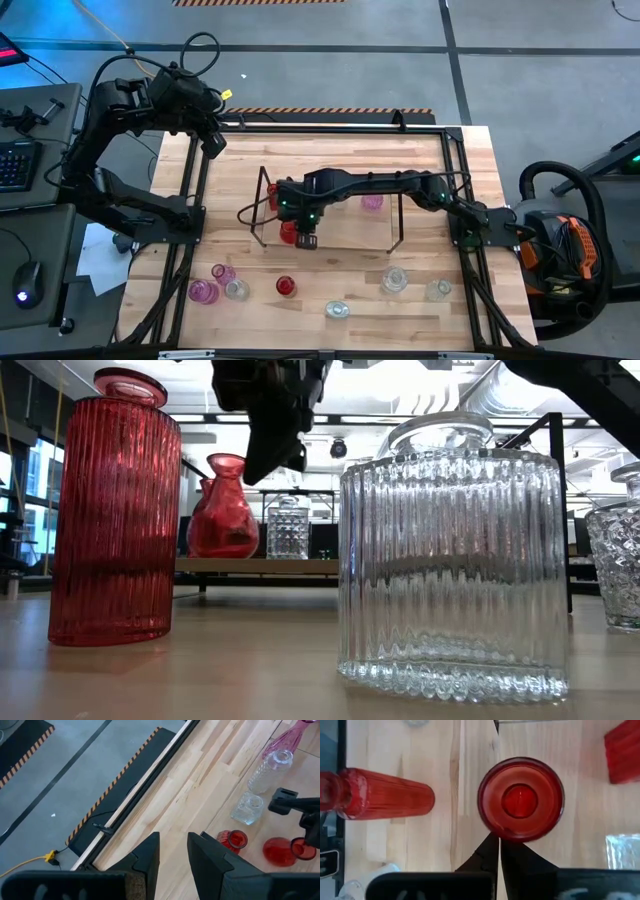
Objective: Sort vases onto shelf
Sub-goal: Put the red vase aligned with the other red vase on the shelf
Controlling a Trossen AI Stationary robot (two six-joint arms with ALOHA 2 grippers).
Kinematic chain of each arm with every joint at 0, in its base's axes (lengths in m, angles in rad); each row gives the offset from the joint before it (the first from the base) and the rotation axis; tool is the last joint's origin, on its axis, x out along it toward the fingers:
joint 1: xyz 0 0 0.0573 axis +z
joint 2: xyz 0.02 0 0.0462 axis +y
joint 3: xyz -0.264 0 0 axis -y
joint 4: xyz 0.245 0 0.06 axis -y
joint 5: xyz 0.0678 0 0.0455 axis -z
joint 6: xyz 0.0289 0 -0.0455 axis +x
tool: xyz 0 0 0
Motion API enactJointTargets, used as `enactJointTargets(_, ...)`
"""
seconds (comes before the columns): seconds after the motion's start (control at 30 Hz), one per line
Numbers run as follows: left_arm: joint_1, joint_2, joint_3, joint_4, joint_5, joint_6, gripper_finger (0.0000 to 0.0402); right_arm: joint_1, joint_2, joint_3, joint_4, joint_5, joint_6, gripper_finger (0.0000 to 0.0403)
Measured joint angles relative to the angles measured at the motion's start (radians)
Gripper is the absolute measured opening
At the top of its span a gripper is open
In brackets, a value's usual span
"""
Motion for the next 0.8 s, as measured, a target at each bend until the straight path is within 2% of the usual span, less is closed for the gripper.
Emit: enactJointTargets(0.8, 0.000, 0.000, 0.000, 0.000, 0.000, -0.034, 0.0090, -0.040, 0.000, 0.000, 0.080, -0.036, -0.013, 0.0000)
